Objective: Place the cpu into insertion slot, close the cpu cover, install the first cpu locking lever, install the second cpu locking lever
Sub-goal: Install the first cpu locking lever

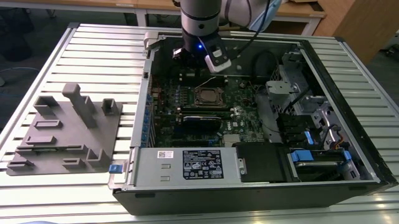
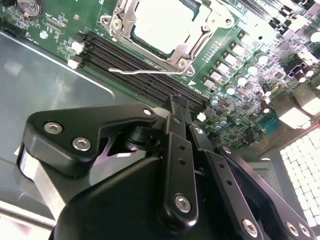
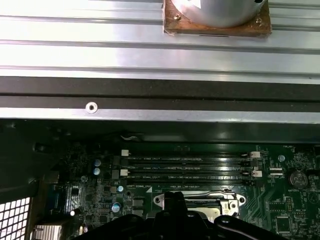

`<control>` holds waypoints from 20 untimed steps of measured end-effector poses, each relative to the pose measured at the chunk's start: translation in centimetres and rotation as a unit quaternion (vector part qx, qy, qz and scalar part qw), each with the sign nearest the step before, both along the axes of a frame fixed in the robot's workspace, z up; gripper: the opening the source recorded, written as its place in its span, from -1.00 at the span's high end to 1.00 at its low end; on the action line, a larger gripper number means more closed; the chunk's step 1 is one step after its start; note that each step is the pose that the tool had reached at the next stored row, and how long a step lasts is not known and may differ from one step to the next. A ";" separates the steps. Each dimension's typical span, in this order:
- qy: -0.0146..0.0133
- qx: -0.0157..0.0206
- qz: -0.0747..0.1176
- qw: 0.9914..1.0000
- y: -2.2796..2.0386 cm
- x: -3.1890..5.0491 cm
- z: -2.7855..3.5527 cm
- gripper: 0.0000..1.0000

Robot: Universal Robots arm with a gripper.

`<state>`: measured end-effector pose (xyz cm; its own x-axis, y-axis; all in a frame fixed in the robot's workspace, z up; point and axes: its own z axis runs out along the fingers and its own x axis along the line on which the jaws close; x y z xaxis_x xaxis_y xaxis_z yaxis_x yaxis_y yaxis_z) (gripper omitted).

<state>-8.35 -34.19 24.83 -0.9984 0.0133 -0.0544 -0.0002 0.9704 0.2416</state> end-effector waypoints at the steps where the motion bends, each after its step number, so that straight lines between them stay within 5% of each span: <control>1: 0.000 -0.001 0.000 1.000 0.00 0.02 -0.10 0.79; 5: 0.000 -0.009 -0.001 1.000 0.12 0.43 -0.41 0.79; 6: 0.000 -0.025 -0.003 1.000 0.52 1.63 -0.69 0.79; 7: 0.000 -0.027 -0.003 1.000 0.63 1.84 -0.73 0.79; 11: 0.000 -0.030 -0.004 1.000 1.06 2.75 -0.92 0.79; 17: 0.000 -0.031 -0.004 1.000 2.05 3.18 -1.42 0.79; 20: 0.000 -0.031 -0.004 1.000 2.19 3.24 -1.58 0.79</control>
<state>-5.11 -32.01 23.25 -0.9983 0.0171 -0.0552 0.0069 0.9836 0.1803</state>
